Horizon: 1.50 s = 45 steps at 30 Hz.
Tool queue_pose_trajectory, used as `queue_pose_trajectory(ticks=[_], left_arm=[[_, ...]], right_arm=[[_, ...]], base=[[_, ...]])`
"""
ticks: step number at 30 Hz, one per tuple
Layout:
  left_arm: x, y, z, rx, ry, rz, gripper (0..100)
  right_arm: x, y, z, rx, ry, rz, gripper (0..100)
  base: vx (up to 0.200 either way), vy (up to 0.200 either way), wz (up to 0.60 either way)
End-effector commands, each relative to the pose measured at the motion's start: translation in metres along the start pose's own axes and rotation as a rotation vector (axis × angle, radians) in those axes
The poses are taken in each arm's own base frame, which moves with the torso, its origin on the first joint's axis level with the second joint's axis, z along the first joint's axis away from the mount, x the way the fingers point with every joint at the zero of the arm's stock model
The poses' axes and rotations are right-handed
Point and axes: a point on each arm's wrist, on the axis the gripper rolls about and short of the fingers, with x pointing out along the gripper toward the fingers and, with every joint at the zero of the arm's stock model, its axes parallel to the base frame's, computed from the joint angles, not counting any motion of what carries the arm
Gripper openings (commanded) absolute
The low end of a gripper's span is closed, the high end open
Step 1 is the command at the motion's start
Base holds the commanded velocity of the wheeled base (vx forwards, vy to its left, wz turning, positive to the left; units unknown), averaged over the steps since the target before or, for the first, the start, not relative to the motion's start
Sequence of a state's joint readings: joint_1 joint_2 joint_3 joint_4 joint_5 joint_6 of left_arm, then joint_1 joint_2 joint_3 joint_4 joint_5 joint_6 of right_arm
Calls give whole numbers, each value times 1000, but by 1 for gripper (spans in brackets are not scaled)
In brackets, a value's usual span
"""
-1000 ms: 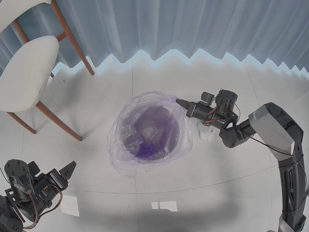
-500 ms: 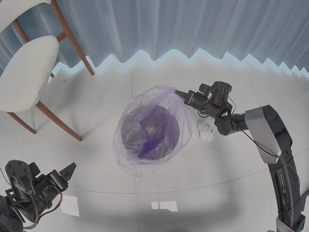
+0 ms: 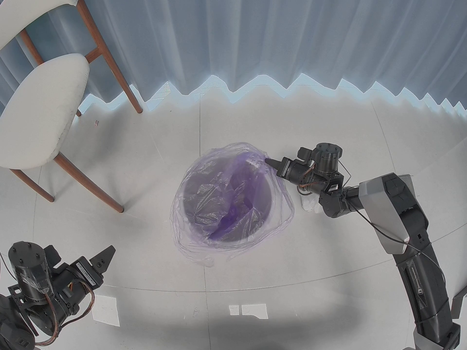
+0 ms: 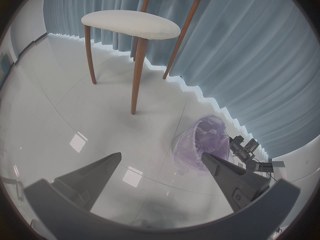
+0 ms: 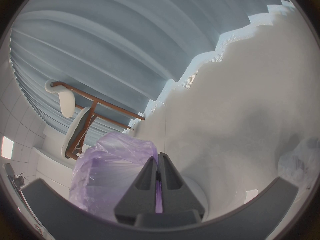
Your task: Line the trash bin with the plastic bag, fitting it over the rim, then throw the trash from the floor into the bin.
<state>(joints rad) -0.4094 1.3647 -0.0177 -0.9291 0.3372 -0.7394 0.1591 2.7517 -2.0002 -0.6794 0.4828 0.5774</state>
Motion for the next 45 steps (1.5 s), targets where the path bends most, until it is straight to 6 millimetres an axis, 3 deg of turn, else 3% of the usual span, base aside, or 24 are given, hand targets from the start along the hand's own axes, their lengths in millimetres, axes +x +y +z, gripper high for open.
queue_pose_trajectory(ticks=[1, 13, 14, 18, 23, 27, 29, 32, 36, 37, 38, 40, 41, 45], left_arm=[[-1, 4, -3, 7, 14, 13, 100], [-1, 4, -4, 2, 16, 23, 100], [-1, 4, -4, 3, 18, 25, 100], [-1, 4, -4, 3, 19, 26, 100], [-1, 4, -4, 2, 16, 25, 100], [-1, 4, -4, 1, 13, 23, 100], [-2, 4, -3, -1, 8, 18, 100], [-2, 4, -3, -9, 7, 19, 100], [-2, 4, -3, -12, 8, 18, 100], [-2, 4, -3, -12, 8, 18, 100], [-2, 4, -3, -12, 8, 18, 100], [-2, 4, -3, -12, 8, 16, 100], [-3, 4, -3, -12, 8, 16, 100], [-3, 4, -2, -14, 3, 13, 100]], right_arm=[[2, -10, -13, 14, 20, -14, 0], [3, -20, -27, 63, 47, -33, 0], [3, -20, -26, 69, 45, -31, 100], [1, -20, -21, 90, 31, -36, 100], [-11, -23, 8, 143, -39, -63, 100], [-27, -22, 43, 239, -145, -99, 100], [-41, -10, 77, 293, -245, -108, 100], [-66, -1, 87, 336, -255, -163, 100], [-99, 11, 63, 326, -180, -230, 100], [-99, 11, 63, 326, -180, -230, 100], [-114, 12, 40, 266, -133, -249, 100], [-122, 9, 24, 212, -102, -250, 100], [-132, 6, 2, 131, -71, -236, 100], [-157, -2, -46, 0, 9, -205, 100]], base=[[0, 0, 0], [0, 0, 0], [0, 0, 0], [0, 0, 0], [0, 0, 0], [0, 0, 0], [0, 0, 0], [0, 0, 0], [0, 0, 0], [0, 0, 0], [0, 0, 0], [0, 0, 0], [0, 0, 0], [0, 0, 0]])
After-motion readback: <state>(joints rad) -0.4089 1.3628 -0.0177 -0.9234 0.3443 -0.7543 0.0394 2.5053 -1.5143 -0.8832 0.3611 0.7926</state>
